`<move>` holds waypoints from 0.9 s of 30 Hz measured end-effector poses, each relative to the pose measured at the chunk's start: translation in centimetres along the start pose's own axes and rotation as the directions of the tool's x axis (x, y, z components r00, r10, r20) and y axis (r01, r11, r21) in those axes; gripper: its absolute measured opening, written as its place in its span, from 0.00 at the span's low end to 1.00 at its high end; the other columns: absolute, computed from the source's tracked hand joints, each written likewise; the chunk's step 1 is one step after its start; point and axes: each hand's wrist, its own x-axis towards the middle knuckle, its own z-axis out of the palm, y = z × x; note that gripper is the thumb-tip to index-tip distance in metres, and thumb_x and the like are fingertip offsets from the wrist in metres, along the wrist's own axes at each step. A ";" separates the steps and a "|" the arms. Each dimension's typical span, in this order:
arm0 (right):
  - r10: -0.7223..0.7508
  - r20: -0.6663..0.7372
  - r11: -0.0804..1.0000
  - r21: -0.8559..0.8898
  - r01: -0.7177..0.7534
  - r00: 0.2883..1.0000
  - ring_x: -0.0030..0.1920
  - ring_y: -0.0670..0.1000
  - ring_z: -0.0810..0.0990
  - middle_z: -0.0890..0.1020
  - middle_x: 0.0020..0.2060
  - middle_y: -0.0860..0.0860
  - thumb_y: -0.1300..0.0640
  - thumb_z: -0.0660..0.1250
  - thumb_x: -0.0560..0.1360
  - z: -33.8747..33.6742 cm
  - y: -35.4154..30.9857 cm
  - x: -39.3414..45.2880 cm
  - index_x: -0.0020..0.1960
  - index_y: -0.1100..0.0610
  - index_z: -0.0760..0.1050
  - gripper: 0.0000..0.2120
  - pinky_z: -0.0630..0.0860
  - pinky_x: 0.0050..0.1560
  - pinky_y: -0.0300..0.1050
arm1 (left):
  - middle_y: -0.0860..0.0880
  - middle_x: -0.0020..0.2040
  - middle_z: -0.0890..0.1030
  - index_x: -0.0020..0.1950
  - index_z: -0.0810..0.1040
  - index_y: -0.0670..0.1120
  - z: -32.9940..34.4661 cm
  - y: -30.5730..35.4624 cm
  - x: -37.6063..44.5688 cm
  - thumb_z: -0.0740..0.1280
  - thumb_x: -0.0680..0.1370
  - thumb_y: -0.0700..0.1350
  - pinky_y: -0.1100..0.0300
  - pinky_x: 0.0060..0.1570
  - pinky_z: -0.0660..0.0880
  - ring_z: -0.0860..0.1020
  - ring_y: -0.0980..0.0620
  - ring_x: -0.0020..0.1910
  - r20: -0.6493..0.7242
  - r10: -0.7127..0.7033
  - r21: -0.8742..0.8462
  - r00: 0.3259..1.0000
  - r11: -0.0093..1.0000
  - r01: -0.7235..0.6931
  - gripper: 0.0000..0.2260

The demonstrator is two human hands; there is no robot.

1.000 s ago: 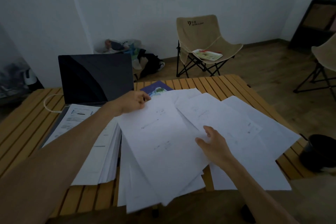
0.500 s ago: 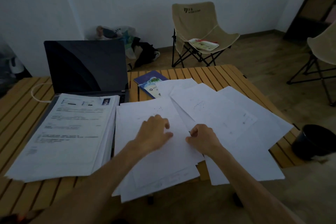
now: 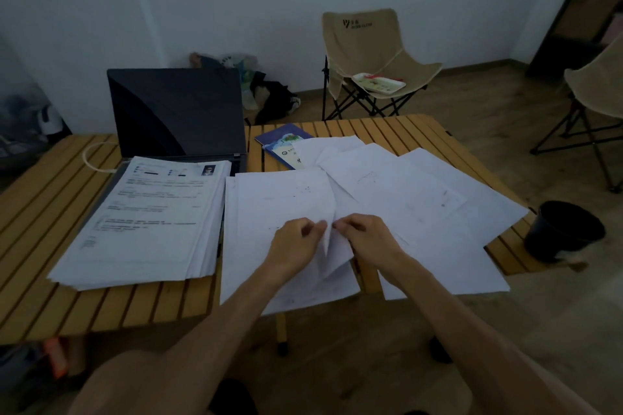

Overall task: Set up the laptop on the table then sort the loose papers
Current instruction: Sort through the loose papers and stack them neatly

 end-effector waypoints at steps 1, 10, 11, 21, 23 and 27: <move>-0.027 0.005 0.999 -0.024 0.027 1.000 0.50 0.50 0.81 0.84 0.50 0.50 0.54 0.65 0.81 0.2 0.0 -0.1 0.56 0.55 0.82 0.10 0.79 0.53 0.43 | 0.51 0.30 0.73 0.31 0.69 0.49 0.0 0.3 0.0 0.61 0.80 0.58 0.60 0.37 0.66 0.72 0.54 0.32 -0.004 -0.036 -0.036 0.999 0.999 0.036 0.22; -0.071 0.042 0.992 -0.101 0.074 0.997 0.57 0.52 0.80 0.82 0.59 0.50 0.57 0.68 0.79 0.4 1.0 -0.8 0.65 0.53 0.80 0.15 0.78 0.57 0.44 | 0.48 0.40 0.83 0.39 0.84 0.44 -0.8 1.1 1.5 0.69 0.74 0.59 0.60 0.41 0.71 0.78 0.54 0.41 0.053 -0.153 -0.061 0.987 0.986 0.156 0.18; -0.060 0.048 0.993 -0.095 0.064 0.997 0.57 0.51 0.79 0.82 0.59 0.49 0.57 0.69 0.79 0.3 1.2 -0.7 0.65 0.52 0.80 0.15 0.77 0.55 0.41 | 0.48 0.39 0.82 0.39 0.83 0.43 -0.9 0.9 1.6 0.69 0.74 0.55 0.60 0.39 0.70 0.77 0.53 0.40 0.054 -0.143 -0.045 0.988 0.988 0.146 0.16; 0.036 -0.040 0.995 -0.092 -0.040 0.999 0.44 0.39 0.77 0.81 0.48 0.46 0.58 0.71 0.77 -0.7 2.4 0.2 0.60 0.54 0.82 0.12 0.69 0.41 0.27 | 0.41 0.56 0.79 0.58 0.77 0.45 -9.2 0.0 -0.4 0.65 0.80 0.47 0.42 0.55 0.78 0.79 0.40 0.55 0.248 -0.239 -0.627 0.939 0.699 0.344 0.10; 0.035 -0.038 0.994 -0.101 -0.039 0.999 0.46 0.43 0.79 0.81 0.47 0.47 0.59 0.71 0.77 -0.6 2.3 0.3 0.60 0.55 0.81 0.12 0.69 0.40 0.27 | 0.39 0.57 0.79 0.63 0.75 0.43 -10.3 -1.0 -0.8 0.65 0.80 0.48 0.44 0.46 0.81 0.80 0.38 0.52 0.296 -0.234 -0.709 0.926 0.596 0.377 0.14; 0.059 -0.053 0.994 -0.085 -0.063 0.997 0.48 0.48 0.80 0.82 0.49 0.50 0.57 0.70 0.77 -0.7 2.1 0.2 0.62 0.55 0.77 0.14 0.73 0.41 0.35 | 0.40 0.51 0.82 0.64 0.75 0.41 -10.4 -1.1 -0.8 0.62 0.80 0.47 0.49 0.41 0.80 0.81 0.42 0.46 0.298 -0.200 -0.808 0.934 0.468 0.358 0.15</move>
